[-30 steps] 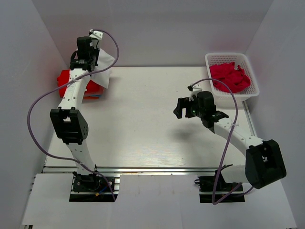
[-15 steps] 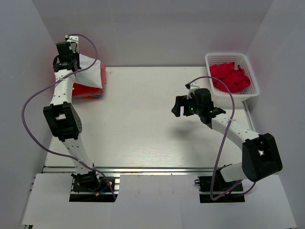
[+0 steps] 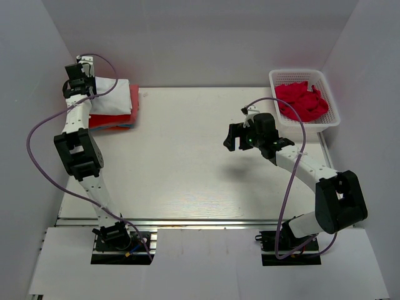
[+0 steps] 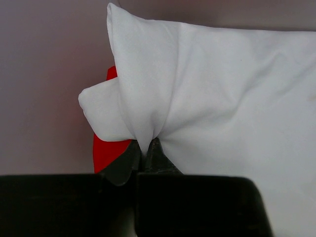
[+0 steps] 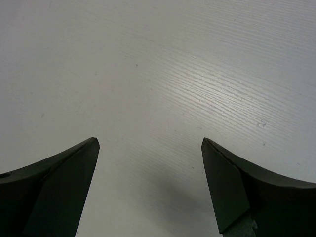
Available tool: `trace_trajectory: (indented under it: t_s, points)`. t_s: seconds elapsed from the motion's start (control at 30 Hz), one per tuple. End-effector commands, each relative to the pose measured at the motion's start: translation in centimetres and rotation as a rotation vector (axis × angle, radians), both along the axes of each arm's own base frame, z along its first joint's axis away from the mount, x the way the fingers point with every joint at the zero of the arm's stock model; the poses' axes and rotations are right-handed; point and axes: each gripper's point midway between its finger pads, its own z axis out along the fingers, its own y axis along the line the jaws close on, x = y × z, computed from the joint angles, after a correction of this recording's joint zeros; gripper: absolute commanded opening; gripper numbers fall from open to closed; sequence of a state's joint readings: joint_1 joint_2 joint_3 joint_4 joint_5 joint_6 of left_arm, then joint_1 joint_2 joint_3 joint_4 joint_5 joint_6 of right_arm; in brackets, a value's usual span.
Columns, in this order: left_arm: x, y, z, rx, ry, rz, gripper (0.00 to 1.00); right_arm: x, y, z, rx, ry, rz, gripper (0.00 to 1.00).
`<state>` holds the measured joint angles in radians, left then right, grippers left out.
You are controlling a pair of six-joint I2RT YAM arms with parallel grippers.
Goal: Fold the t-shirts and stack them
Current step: Put the neatly folded tshirt into the corner of the board with the left arm
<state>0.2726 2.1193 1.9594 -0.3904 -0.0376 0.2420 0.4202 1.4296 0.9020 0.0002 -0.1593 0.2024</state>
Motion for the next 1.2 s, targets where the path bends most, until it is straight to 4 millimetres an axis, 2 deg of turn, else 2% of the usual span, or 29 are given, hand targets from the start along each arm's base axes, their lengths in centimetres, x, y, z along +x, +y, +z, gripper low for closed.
trace_trajectory:
  t_s: [0.0,0.03,0.17,0.2,0.23,0.3,0.33,0.37,0.4,0.43,0.47,0.5,0.53,0.7,0.73,0.77,0.8,0.83,0.87,0.9,0.93,1.0,1.03,1.07,1.17]
  points:
    - [1.2,1.1,3.8,0.044,-0.105,0.006,0.00,1.0,0.6,1.9,0.031,-0.041,0.004,0.90]
    - [1.3,1.3,4.2,0.049,-0.108,0.014,0.00,1.0,0.7,2.0,0.031,-0.041,0.006,0.90]
    - [1.5,2.2,3.2,0.067,-0.070,0.049,0.06,1.0,0.5,1.6,0.025,-0.030,-0.002,0.90]
    - [1.3,2.7,4.0,0.085,-0.078,0.080,0.06,0.9,0.6,1.4,0.023,-0.024,0.001,0.90]
    - [1.4,3.0,3.2,0.087,-0.064,0.091,0.06,1.0,0.5,1.6,0.023,-0.027,-0.002,0.90]
    - [1.2,3.3,3.0,0.088,-0.053,0.118,0.06,0.9,0.6,1.6,0.023,-0.027,0.001,0.90]
    - [1.2,3.5,3.5,0.094,-0.062,0.126,0.09,0.8,0.5,1.3,0.023,-0.021,0.000,0.90]
    - [1.0,3.4,3.1,0.091,-0.046,0.126,0.14,0.9,0.6,1.5,0.024,-0.025,0.002,0.90]
    - [0.9,3.4,3.3,0.090,-0.041,0.126,0.35,0.8,0.6,1.4,0.024,-0.022,0.003,0.90]
    - [1.0,3.2,3.2,0.083,-0.043,0.112,0.48,0.8,0.6,1.5,0.027,-0.024,0.004,0.90]
    - [1.0,3.2,3.2,0.083,-0.043,0.112,0.55,0.9,0.7,1.6,0.027,-0.025,0.005,0.90]
    - [1.1,3.0,3.2,0.078,-0.044,0.102,0.87,0.8,0.8,1.5,0.025,-0.025,0.012,0.90]
    - [1.1,3.0,3.2,0.078,-0.044,0.102,0.97,0.9,0.7,1.7,0.030,-0.028,0.010,0.90]
    - [0.6,2.8,4.9,0.035,-0.087,0.139,1.00,0.8,0.9,1.3,0.028,-0.015,0.015,0.90]
    - [0.6,2.5,5.4,0.022,-0.101,0.135,1.00,0.6,0.8,1.7,0.031,-0.026,0.016,0.90]
    - [0.5,2.0,5.3,0.010,-0.098,0.112,1.00,0.6,0.8,1.8,0.033,-0.028,0.017,0.90]
    - [0.5,1.2,6.4,0.010,-0.124,0.093,1.00,0.6,0.7,1.7,0.032,-0.030,0.015,0.90]
    - [0.3,1.1,6.5,0.001,-0.126,0.097,1.00,0.5,0.8,1.6,0.032,-0.029,0.016,0.90]
    - [0.5,0.2,6.5,-0.010,-0.126,0.066,1.00,0.5,0.7,1.6,0.036,-0.031,0.014,0.90]
    - [0.3,-0.3,7.6,-0.024,-0.148,0.049,1.00,0.5,0.8,1.8,0.040,-0.036,0.016,0.90]
    - [0.3,-1.6,7.3,-0.065,-0.142,-0.007,1.00,0.6,0.8,1.9,0.047,-0.041,0.015,0.90]
    - [-0.3,-2.9,6.4,-0.115,-0.128,-0.044,1.00,0.5,0.9,2.0,0.055,-0.048,0.019,0.90]
    - [-0.8,-4.0,7.4,-0.152,-0.153,-0.080,1.00,0.5,1.0,2.2,0.057,-0.056,0.021,0.90]
    - [-1.0,-4.5,6.1,-0.174,-0.148,-0.098,1.00,0.5,1.0,2.2,0.060,-0.055,0.024,0.90]
    - [-1.6,-6.6,5.5,-0.234,-0.152,-0.149,1.00,0.3,1.0,1.8,0.063,-0.045,0.032,0.90]
